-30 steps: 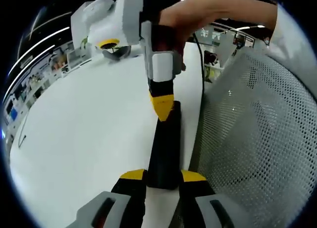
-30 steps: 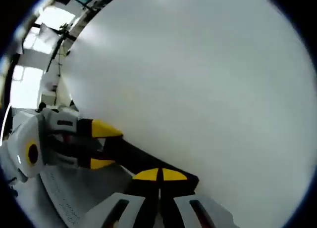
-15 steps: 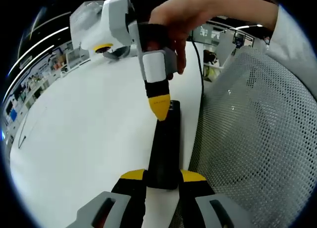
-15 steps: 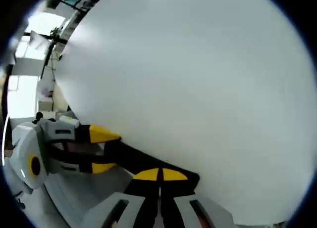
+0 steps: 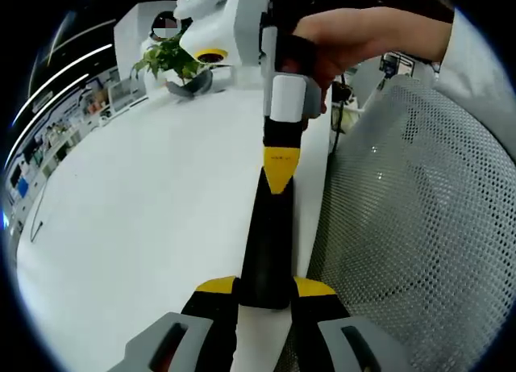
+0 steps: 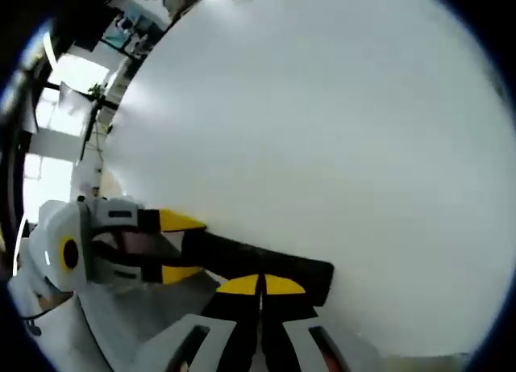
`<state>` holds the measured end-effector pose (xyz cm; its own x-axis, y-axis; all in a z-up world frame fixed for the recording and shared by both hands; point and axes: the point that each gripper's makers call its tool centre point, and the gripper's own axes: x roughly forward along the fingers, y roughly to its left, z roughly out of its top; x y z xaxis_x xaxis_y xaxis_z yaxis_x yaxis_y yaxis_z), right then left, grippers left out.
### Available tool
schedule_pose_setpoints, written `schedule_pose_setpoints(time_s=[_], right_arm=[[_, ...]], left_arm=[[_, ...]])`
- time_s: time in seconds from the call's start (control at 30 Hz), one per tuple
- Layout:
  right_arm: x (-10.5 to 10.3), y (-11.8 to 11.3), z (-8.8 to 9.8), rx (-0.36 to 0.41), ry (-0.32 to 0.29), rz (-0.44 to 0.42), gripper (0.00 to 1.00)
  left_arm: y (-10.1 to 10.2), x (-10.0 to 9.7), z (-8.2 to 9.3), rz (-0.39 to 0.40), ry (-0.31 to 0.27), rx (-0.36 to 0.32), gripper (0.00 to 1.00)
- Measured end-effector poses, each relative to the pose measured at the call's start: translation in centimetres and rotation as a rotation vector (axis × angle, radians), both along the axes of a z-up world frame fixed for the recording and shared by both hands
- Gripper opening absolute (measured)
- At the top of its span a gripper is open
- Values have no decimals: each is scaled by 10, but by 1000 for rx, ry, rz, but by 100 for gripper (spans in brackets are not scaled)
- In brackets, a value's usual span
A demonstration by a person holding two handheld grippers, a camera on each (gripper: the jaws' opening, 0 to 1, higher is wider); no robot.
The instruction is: Press the specified remote control buttons in sequence, fully releasing each button before pressing the next.
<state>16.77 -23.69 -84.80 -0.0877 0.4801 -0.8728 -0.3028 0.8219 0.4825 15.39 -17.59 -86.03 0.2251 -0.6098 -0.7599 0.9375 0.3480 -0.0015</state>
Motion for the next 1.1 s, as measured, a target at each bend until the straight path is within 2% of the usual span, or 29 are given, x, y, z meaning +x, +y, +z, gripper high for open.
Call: schedule_pose_setpoints(time_s=[0.1,0.17,0.3,0.43,0.57,0.97,1.1], right_arm=[[0,3,2,48,20,-73,0],[3,2,3,57,5,-93,0],[7,3,2,53,-10,-111,0],[5,6,0,65,5,-126,0],[-1,7,-6,54,6,-103,0],[1,6,-5,32,-19,-98,0],[1,7,-6,10,-46,-69,0]], left_arm=[[0,0,0,6,1,-2,24],[0,0,0,8,1,-2,25],[0,0,0,12,2,-3,25],[1,0,0,13,2,-4,25],[1,0,0,13,1,-5,25],[0,-1,0,11,0,-6,25],[1,-1,0,12,1,-7,25]])
